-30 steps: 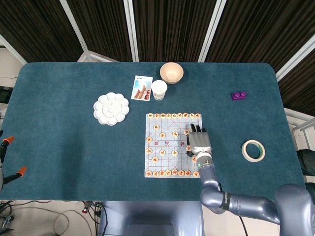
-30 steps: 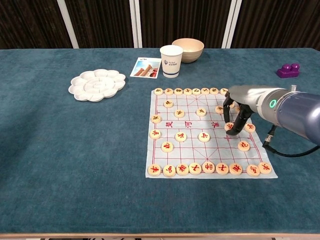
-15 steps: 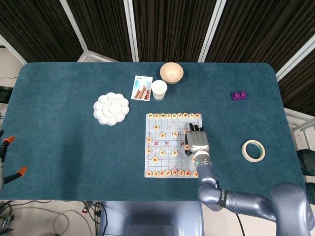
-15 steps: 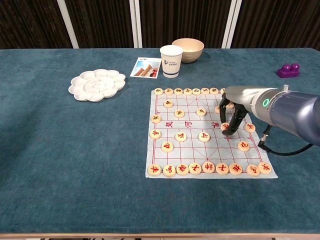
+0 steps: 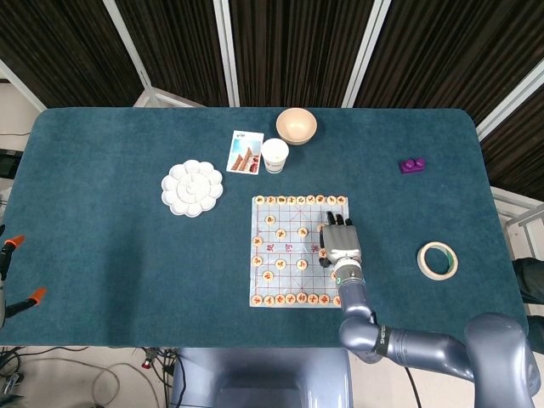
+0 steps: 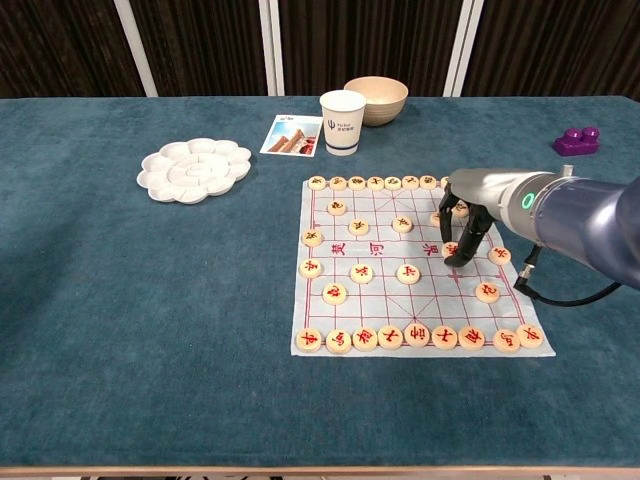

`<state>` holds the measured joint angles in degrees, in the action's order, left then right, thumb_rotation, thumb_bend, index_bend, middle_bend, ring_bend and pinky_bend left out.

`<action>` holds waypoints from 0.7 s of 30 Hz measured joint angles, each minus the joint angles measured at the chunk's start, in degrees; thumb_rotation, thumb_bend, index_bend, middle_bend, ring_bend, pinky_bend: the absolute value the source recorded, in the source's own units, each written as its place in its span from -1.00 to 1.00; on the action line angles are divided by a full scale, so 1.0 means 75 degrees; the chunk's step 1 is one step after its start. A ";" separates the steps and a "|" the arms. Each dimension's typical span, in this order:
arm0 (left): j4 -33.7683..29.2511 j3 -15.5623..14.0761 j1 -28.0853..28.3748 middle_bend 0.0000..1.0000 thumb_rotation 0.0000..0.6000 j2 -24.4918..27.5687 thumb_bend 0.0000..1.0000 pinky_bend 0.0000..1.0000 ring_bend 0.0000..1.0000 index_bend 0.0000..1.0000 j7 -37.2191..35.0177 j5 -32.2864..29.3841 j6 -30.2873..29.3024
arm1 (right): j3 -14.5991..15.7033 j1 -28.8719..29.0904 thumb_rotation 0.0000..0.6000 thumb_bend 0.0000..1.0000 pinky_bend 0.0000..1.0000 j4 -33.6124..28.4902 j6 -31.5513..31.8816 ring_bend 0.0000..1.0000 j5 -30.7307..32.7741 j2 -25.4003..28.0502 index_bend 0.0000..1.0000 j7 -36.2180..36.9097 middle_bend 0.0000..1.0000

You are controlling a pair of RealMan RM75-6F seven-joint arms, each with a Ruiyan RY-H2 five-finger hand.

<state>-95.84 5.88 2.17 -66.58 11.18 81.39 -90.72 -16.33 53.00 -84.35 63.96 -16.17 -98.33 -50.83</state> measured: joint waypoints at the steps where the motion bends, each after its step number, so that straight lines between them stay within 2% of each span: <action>1: -0.0003 -0.0005 0.0001 -1.00 1.00 0.0001 -1.00 -1.00 -1.00 -0.64 0.0005 0.0005 0.0003 | 0.0005 0.0004 1.00 -0.27 -0.73 -0.0004 0.0001 -0.93 0.0020 0.0012 0.10 -0.0011 -1.00; 14: -0.0028 -0.0016 -0.0016 -1.00 1.00 0.0002 -1.00 -1.00 -1.00 -0.64 0.0010 0.0048 -0.0039 | 0.0107 0.0054 1.00 -0.27 -0.73 -0.0004 -0.0090 -0.93 0.0214 0.0006 0.04 -0.0086 -1.00; 21: -0.0030 -0.0012 -0.0014 -1.00 1.00 0.0005 -1.00 -1.00 -1.00 -0.64 -0.0007 0.0032 -0.0027 | 0.0115 0.0093 1.00 -0.27 -0.73 0.0057 -0.0112 -0.93 0.0234 -0.0036 -0.09 -0.0069 -1.00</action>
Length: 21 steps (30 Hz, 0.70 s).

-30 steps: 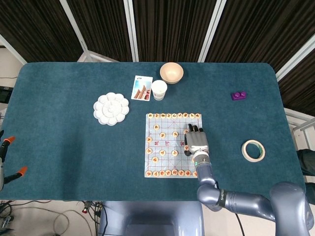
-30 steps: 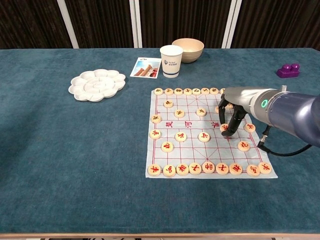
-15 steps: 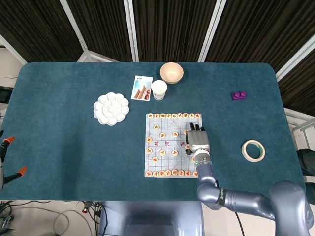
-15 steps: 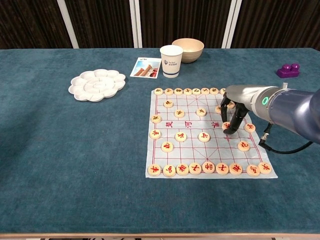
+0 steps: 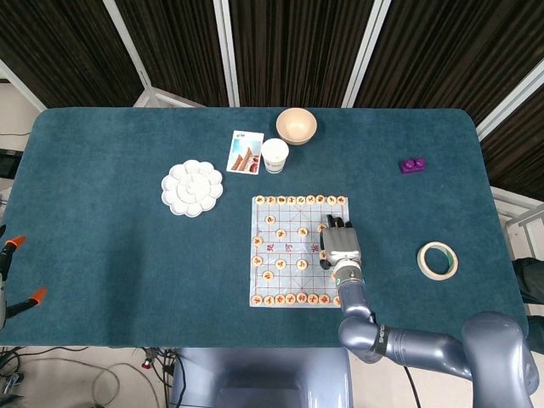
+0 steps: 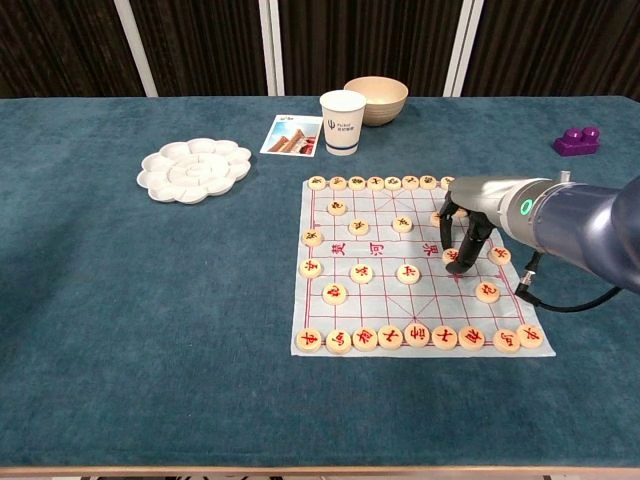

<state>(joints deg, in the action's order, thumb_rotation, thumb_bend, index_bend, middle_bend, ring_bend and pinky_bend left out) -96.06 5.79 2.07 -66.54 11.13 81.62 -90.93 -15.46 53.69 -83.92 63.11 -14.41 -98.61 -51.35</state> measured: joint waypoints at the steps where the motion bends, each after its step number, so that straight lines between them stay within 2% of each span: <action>1: -0.0011 -0.0005 0.0001 -1.00 1.00 0.0005 -1.00 -1.00 -1.00 -0.64 -0.0019 -0.0001 0.0016 | 0.0007 0.0007 1.00 -0.27 -0.73 -0.0010 -0.0008 -0.93 0.0007 0.0004 -0.10 -0.0008 -1.00; 13: -0.0059 -0.0006 0.0001 -1.00 1.00 0.0023 -1.00 -1.00 -1.00 -0.64 -0.0056 -0.0024 0.0045 | 0.0048 0.0039 1.00 -0.27 -0.73 -0.0129 -0.0060 -0.93 0.0152 0.0119 -0.17 -0.0078 -1.00; 21: -0.0049 -0.0007 0.0004 -1.00 1.00 0.0001 -1.00 -1.00 -1.00 -0.64 0.0006 -0.0031 0.0042 | -0.0068 0.0033 1.00 -0.27 -0.73 -0.0444 -0.0006 -0.93 0.0027 0.0256 -0.18 0.0138 -1.00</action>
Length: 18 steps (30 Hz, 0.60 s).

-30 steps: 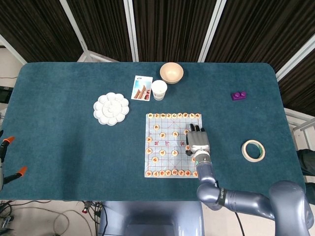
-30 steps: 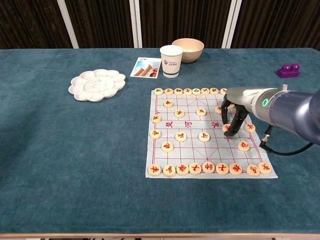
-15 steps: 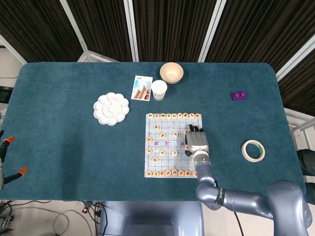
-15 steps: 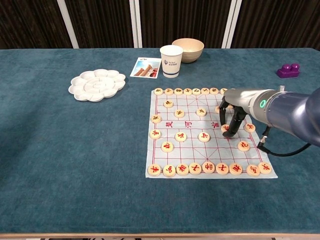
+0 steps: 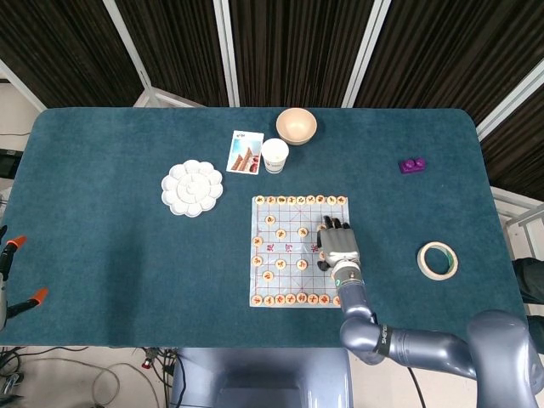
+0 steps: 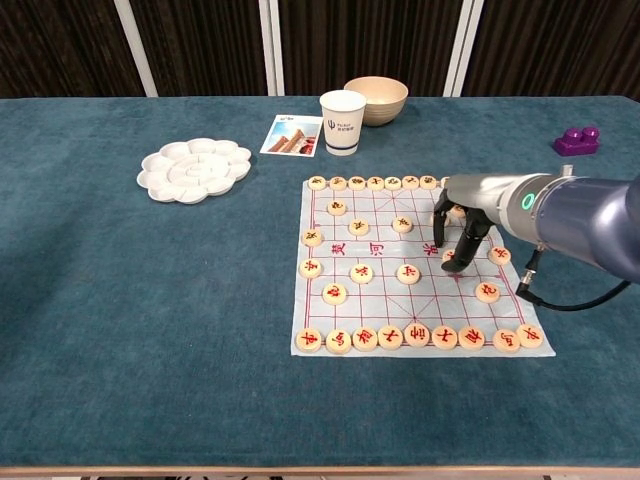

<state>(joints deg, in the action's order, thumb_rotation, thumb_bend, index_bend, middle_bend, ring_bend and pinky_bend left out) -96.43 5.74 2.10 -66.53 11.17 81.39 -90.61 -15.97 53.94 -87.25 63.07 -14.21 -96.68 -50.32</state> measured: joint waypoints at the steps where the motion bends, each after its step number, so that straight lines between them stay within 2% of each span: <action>1: 0.0003 0.0003 -0.0002 -1.00 1.00 -0.0004 -1.00 -1.00 -1.00 -0.64 0.0010 -0.0006 -0.0005 | -0.0041 -0.0008 1.00 -0.27 -0.73 -0.0070 0.0023 -0.93 -0.0034 0.0037 -0.18 0.0063 -1.00; 6: 0.0005 0.0021 -0.0012 -1.00 1.00 -0.0022 -1.00 -1.00 -1.00 -0.64 0.0025 -0.0021 -0.0040 | -0.0247 -0.0086 1.00 -0.27 -0.73 -0.0414 0.0064 -0.93 -0.0152 0.0286 -0.27 0.0406 -1.00; 12: -0.0025 0.0019 -0.0018 -1.00 1.00 -0.0001 -1.00 -1.00 -1.00 -0.64 -0.0022 -0.0019 -0.0038 | -0.0384 -0.0379 1.00 -0.27 -0.73 -0.1349 0.0105 -0.95 -0.0578 0.1022 -0.46 0.0887 -1.00; 15: -0.0049 0.0019 -0.0033 -1.00 1.00 0.0023 -1.00 -1.00 -1.00 -0.64 -0.0062 -0.0006 -0.0064 | -0.0331 -0.0732 1.00 -0.27 -0.73 -0.2050 0.0242 -0.96 -0.1242 0.1541 -0.50 0.1285 -1.00; 18: -0.0089 -0.0010 -0.0046 -1.00 1.00 0.0029 -1.00 -1.00 -1.00 -0.64 -0.0050 0.0027 -0.0072 | -0.0108 -0.1286 1.00 -0.27 -0.73 -0.2714 0.0482 -0.97 -0.2339 0.2076 -0.53 0.1881 -1.00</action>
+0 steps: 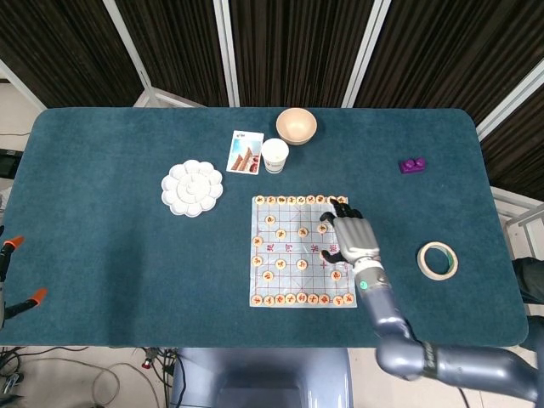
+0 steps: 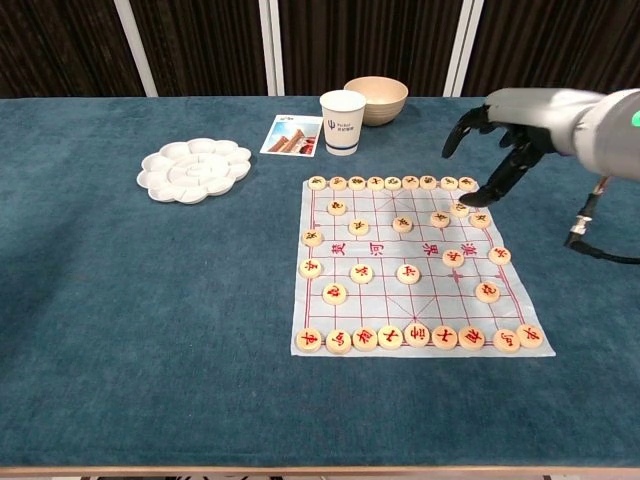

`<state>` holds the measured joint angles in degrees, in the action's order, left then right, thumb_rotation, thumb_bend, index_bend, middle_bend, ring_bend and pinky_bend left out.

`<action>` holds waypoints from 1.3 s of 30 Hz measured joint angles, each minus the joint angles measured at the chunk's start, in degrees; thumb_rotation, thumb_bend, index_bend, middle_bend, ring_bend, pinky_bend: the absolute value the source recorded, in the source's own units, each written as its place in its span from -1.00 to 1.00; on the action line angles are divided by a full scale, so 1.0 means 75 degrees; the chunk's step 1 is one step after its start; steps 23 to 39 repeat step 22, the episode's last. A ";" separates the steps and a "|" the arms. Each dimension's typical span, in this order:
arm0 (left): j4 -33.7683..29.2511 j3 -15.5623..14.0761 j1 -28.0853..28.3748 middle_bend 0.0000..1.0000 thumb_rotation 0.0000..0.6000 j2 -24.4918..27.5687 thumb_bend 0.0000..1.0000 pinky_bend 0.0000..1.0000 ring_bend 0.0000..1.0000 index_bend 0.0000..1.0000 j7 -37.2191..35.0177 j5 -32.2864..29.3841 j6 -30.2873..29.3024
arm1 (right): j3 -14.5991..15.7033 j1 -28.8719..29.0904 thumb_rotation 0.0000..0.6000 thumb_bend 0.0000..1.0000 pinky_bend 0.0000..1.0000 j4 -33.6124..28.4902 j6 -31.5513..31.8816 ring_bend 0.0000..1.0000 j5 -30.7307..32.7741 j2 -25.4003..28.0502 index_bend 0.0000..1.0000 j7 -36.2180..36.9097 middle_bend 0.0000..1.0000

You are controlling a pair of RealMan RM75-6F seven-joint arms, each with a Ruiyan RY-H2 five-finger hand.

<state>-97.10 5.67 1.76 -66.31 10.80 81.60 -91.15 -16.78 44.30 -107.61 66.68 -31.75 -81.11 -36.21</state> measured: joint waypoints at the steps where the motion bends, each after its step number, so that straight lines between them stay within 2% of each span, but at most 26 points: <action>1: -0.0010 -0.0011 -0.0001 -1.00 1.00 -0.0005 -1.00 -1.00 -1.00 -0.64 0.0017 0.0014 0.0003 | 0.0163 -0.0283 1.00 -0.27 -0.73 -0.0239 0.0121 -0.97 -0.0601 0.0211 -0.55 0.0311 -1.00; 3: -0.0024 -0.0034 -0.0003 -1.00 1.00 -0.0011 -1.00 -1.00 -1.00 -0.64 0.0038 0.0041 0.0009 | 0.0460 -0.0733 1.00 -0.27 -0.73 -0.0460 0.0330 -0.97 -0.1650 0.0507 -0.56 0.0866 -1.00; 7: -0.0058 -0.0091 -0.0013 -1.00 1.00 0.0002 -1.00 -1.00 -1.00 -0.64 0.0058 0.0129 0.0010 | 0.1282 -0.1890 1.00 -0.27 -0.73 -0.0451 0.1067 -0.97 -0.4461 0.1071 -0.56 0.2592 -1.00; 8: -0.0067 -0.0105 -0.0017 -1.00 1.00 0.0011 -1.00 -1.00 -1.00 -0.64 0.0061 0.0152 0.0006 | 0.1546 -0.2278 1.00 -0.27 -0.73 -0.0327 0.1375 -0.97 -0.5245 0.1189 -0.56 0.3129 -1.00; 10: -0.0076 -0.0115 -0.0023 -1.00 1.00 0.0026 -1.00 -1.00 -1.00 -0.64 0.0070 0.0165 0.0002 | 0.1950 -0.2906 1.00 -0.27 -0.73 -0.0036 0.1911 -0.97 -0.6298 0.1331 -0.56 0.3902 -1.00; 14: -0.0072 -0.0119 -0.0006 -1.00 1.00 0.0055 -1.00 -1.00 -1.00 -0.64 0.0042 0.0132 0.0082 | 0.2583 -0.4172 1.00 -0.27 -0.73 0.1059 0.3114 -0.97 -0.7712 0.1401 -0.64 0.5161 -1.00; 19: -0.0020 -0.0115 0.0018 -1.00 1.00 0.0083 -1.00 -1.00 -1.00 -0.64 -0.0048 0.0118 0.0141 | 0.2766 -0.4844 1.00 -0.27 -0.73 0.2436 0.3986 -0.97 -0.8137 0.1144 -0.68 0.5226 -1.00; 21: 0.0000 -0.0094 0.0016 -1.00 1.00 0.0080 -1.00 -1.00 -1.00 -0.65 -0.0062 0.0125 0.0098 | 0.2774 -0.4942 1.00 -0.27 -0.73 0.2642 0.4032 -0.98 -0.8199 0.1082 -0.68 0.5027 -1.00; 39: 0.0019 -0.0082 0.0011 -1.00 1.00 0.0077 -1.00 -1.00 -1.00 -0.65 -0.0067 0.0136 0.0062 | 0.2777 -0.4985 1.00 -0.27 -0.73 0.2676 0.4011 -0.98 -0.8204 0.1066 -0.69 0.4872 -1.00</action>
